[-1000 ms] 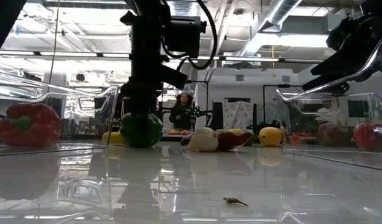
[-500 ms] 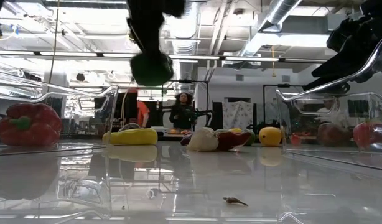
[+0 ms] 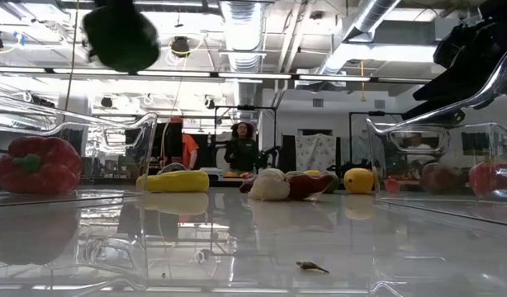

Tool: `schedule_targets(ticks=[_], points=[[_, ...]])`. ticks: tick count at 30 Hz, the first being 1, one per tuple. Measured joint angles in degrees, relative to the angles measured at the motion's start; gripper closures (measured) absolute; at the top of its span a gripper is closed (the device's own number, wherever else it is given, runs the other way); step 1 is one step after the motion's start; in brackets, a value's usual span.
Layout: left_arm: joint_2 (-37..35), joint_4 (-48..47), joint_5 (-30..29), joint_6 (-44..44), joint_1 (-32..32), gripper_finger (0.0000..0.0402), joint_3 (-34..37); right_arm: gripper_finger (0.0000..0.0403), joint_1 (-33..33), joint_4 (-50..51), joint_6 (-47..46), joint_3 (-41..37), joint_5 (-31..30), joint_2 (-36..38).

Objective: Sort produce into baskets
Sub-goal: Put the green bell pepper into the left transparent bin, then put the yellow corn into the left transparent bin

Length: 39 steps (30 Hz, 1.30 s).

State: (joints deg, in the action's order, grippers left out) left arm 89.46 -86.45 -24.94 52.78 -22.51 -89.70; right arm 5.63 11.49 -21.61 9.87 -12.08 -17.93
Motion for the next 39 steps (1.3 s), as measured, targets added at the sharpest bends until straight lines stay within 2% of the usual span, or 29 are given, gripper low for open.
schedule_targets(ticks=[3,7,11,15,21,27,31,39], points=[[0.06,-0.4,0.29,4.75,-2.13,0.0082,3.97,0.0093,0.0,0.0,0.0,0.0,0.0,0.0],[0.08,-0.15,2.16,6.93,-2.35,0.0046,8.16,0.0093,0.0,-0.41,0.02,0.0,0.0,-0.01],[0.08,0.32,3.59,5.88,-1.22,0.0009,8.89,0.0093,0.0,-1.07,0.02,0.0,0.01,-0.02],[0.06,0.58,1.83,3.95,1.21,0.001,7.99,0.0093,-0.02,-1.19,0.05,0.0,0.01,-0.02],[0.75,5.5,0.81,-6.15,10.05,0.0011,8.4,0.0093,-0.02,-1.36,0.46,0.0,-0.04,-0.02],[1.61,15.78,-0.51,-20.26,20.56,0.0025,8.38,0.0093,-0.02,-1.32,0.5,0.0,-0.05,-0.02],[3.17,22.6,3.6,-26.91,26.83,0.0038,10.67,0.0093,-0.02,-1.22,0.66,0.0,-0.04,0.0],[3.52,37.4,9.49,-33.9,36.01,0.0047,21.95,0.0093,-0.02,-1.01,1.0,0.0,-0.02,0.0]])
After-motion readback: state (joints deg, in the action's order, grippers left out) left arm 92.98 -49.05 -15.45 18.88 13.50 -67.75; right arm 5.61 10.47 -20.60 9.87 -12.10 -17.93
